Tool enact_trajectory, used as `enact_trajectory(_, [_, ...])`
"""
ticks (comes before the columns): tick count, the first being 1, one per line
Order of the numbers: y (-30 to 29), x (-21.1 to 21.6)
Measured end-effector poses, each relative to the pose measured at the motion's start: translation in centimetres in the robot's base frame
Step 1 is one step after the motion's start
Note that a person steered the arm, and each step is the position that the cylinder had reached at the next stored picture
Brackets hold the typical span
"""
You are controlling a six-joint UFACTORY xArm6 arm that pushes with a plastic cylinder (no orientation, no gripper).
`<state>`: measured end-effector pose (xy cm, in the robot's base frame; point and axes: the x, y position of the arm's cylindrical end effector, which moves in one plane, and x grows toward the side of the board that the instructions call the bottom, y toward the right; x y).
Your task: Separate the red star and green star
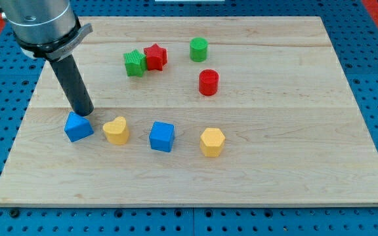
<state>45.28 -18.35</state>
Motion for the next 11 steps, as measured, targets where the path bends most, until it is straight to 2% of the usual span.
enact_trajectory(4, [1.1,-1.7])
enact_trajectory(5, [0.2,-3.3])
enact_trajectory(6, [0.1,-6.9])
enact_trajectory(8, [2.7,-14.0])
enact_trajectory(11, [13.2,-13.9])
